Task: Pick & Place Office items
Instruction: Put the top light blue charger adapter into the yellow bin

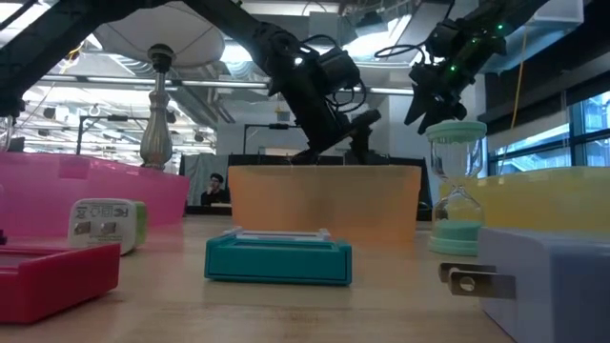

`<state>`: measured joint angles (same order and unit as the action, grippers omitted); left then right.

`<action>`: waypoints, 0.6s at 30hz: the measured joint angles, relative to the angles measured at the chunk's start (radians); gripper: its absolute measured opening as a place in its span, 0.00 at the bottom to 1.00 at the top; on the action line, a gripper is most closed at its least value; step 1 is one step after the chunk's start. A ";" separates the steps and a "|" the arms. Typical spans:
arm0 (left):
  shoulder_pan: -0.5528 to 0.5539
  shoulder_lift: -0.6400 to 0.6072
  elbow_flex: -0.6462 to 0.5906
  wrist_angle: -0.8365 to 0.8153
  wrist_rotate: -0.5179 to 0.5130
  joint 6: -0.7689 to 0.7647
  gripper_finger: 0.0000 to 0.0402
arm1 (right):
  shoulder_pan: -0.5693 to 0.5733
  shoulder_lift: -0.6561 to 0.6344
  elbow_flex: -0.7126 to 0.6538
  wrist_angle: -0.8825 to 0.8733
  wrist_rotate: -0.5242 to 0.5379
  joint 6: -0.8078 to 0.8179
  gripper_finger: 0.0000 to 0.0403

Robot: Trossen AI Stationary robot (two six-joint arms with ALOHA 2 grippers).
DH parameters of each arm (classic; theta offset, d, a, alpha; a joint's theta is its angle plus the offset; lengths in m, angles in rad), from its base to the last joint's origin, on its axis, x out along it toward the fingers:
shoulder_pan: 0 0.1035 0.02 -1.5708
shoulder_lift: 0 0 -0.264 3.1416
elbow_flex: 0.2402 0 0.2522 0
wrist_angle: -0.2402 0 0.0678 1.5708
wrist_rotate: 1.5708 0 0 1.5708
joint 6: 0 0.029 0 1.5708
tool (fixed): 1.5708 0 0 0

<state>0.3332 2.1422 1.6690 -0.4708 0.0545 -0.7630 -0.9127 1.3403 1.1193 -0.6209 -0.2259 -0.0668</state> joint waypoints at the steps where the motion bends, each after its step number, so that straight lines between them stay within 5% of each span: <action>1: 0.000 0.000 0.003 -0.009 0.017 0.000 0.77 | 0.000 0.000 0.000 0.000 0.000 0.000 0.80; 13: 0.037 -0.012 0.004 0.022 -0.021 0.031 0.77 | 0.000 0.000 0.000 0.000 0.000 0.000 0.80; 18: 0.062 -0.038 0.005 0.053 -0.169 0.117 0.77 | 0.000 0.000 0.000 0.000 0.000 0.000 0.80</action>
<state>0.3953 2.1044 1.6736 -0.4176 -0.1144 -0.6457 -0.9127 1.3403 1.1193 -0.6211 -0.2257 -0.0666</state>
